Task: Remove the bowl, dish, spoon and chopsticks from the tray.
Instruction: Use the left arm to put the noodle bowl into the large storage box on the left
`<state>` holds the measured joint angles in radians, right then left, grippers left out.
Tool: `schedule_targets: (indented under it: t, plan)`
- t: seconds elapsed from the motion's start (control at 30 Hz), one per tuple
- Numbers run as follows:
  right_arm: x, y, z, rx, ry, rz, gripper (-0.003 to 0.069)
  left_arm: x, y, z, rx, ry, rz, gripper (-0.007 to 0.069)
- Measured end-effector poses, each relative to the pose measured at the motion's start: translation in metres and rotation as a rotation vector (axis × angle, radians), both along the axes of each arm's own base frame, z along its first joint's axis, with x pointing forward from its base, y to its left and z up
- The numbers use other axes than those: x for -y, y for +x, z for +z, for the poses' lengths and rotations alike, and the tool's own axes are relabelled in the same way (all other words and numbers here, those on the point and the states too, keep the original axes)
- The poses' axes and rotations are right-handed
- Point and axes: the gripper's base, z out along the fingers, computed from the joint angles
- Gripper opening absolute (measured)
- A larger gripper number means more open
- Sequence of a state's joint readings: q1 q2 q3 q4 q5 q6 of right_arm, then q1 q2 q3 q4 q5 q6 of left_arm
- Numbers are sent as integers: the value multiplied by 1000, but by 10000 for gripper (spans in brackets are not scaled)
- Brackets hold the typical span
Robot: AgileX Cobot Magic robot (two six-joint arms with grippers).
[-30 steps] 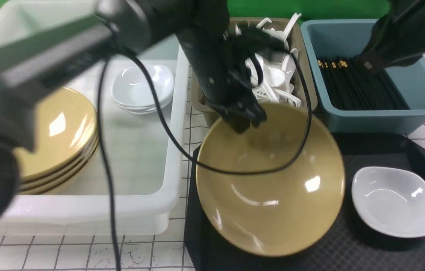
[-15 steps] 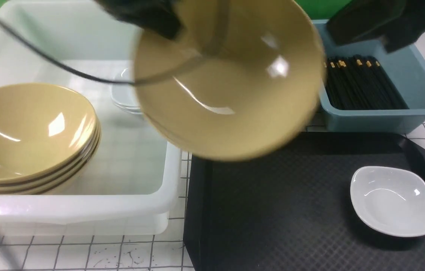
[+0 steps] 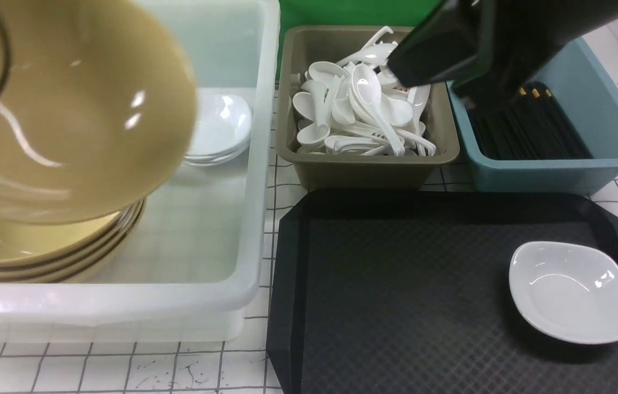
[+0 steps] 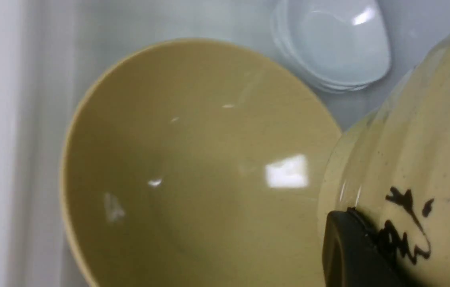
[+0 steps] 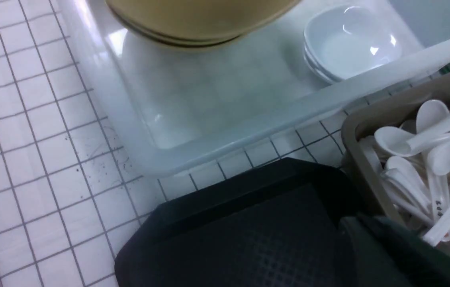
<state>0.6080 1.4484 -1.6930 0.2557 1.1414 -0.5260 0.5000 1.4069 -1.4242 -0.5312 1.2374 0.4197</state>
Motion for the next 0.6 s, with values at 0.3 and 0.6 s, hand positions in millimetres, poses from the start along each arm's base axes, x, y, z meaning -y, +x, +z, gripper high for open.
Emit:
schedule_targets:
  t: [0.3,0.6]
  plan:
    - [-12,17,-20,-50,-42,4,47,-31,20,-46,-106,30,81,15]
    - [-13,19,-23,-43,-56,21,47,-45,24,-70,-247,91,106,223]
